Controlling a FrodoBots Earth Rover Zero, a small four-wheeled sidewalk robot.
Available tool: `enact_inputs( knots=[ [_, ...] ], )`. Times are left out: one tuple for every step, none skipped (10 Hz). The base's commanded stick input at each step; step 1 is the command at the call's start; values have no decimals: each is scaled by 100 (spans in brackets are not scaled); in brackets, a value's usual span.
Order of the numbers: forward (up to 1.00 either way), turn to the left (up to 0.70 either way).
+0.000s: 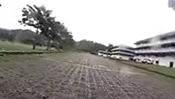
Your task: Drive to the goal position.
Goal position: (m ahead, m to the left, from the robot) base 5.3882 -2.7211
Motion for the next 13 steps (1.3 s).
enact_inputs(
  knots=[
    [70,0],
    [70,0],
    [70,0],
    [70,0],
    [70,0],
    [70,0],
    [70,0],
    [70,0],
    [70,0],
    [70,0],
    [70,0],
    [70,0],
    [70,0]
  ],
)
